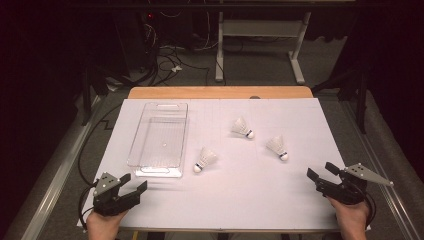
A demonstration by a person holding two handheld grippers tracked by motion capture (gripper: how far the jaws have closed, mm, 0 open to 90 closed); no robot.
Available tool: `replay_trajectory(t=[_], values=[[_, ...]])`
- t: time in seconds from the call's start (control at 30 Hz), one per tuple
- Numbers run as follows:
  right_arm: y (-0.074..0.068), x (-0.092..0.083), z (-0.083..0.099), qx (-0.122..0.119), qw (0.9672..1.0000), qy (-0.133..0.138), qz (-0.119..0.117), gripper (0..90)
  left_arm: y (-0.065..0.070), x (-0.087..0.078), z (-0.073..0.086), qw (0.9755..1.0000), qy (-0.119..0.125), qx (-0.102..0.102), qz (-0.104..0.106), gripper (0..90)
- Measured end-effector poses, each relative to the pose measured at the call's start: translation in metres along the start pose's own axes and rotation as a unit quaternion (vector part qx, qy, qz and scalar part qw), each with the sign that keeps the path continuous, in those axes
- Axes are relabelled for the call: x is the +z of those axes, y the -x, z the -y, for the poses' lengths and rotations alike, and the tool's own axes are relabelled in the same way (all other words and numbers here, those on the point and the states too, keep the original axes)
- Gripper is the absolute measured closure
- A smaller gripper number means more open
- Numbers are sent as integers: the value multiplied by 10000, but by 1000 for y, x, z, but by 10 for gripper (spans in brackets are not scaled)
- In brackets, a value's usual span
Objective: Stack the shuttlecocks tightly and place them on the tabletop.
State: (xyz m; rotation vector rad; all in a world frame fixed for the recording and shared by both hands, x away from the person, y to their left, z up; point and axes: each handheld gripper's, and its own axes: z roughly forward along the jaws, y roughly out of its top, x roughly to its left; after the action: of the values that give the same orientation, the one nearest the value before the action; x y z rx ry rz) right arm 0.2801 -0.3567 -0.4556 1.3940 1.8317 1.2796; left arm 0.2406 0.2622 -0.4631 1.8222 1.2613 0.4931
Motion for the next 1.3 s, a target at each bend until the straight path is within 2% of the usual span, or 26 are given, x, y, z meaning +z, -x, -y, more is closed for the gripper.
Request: replay_trajectory(t=[0.5,0.87,0.93,1.3], values=[[0,0,0,-25,10000,-25,11,227,4,1,-1,10000,-8,71,39,343],[0,0,1,-44,10000,-44,2,233,8,2,-1,10000,12,28,82,345],[-1,1,1,-46,10000,-51,1,235,11,2,-1,9999,-24,91,99,345],[-2,0,0,-82,10000,-7,14,235,13,1,-2,10000,2,49,76,341]])
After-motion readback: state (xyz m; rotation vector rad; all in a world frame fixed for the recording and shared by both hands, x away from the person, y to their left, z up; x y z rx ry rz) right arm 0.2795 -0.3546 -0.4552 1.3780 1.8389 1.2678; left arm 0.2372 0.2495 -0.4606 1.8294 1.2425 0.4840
